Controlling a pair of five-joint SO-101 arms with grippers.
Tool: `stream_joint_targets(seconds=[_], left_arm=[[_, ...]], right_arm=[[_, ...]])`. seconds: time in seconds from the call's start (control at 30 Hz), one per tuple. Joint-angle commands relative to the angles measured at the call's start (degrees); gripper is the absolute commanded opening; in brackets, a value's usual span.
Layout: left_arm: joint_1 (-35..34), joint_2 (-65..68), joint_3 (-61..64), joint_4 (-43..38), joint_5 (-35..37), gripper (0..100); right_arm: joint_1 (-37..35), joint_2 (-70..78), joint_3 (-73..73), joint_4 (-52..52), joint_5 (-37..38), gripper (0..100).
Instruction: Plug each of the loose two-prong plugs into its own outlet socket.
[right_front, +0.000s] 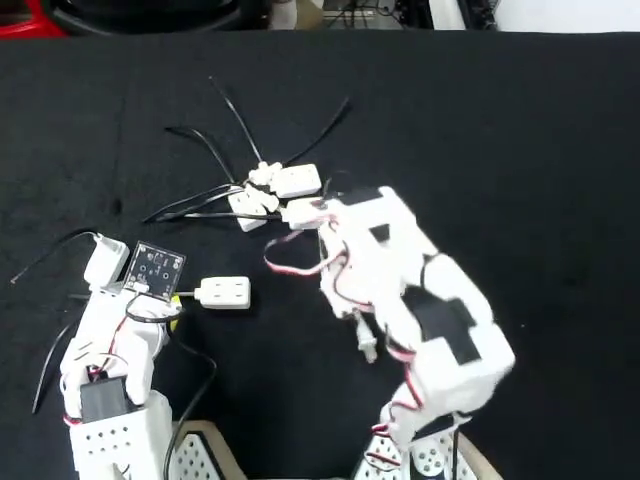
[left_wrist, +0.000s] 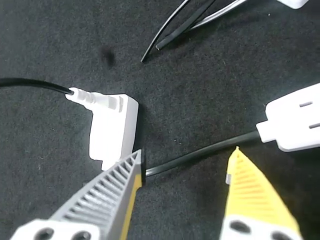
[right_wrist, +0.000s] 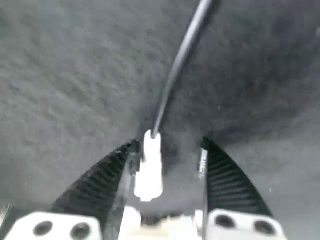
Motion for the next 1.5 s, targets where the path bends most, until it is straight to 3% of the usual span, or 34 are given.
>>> stream_joint_targets(seconds=[0.0, 0.43, 0.73, 0.9, 1.47], left_arm=[[0.75, -0.09, 1.01, 0.18, -0.53, 27], [0.75, -0.09, 1.01, 0.18, -0.53, 27], [0.75, -0.09, 1.01, 0.18, -0.53, 27], [0.75, -0.09, 1.01, 0.18, -0.53, 27], [0.75, -0.09, 1.01, 0.18, -0.53, 27]], right_arm=[[0.62, 4.35, -9.01, 7.47, -0.18, 20.8], [0.53, 7.25, -11.56, 9.41, -0.26, 20.8], [0.53, 9.71, -11.56, 5.45, -0.44, 20.4], [0.53, 10.86, -11.56, 5.36, -0.18, 6.0], [0.44, 9.1, -11.12, 5.89, -0.35, 1.1]])
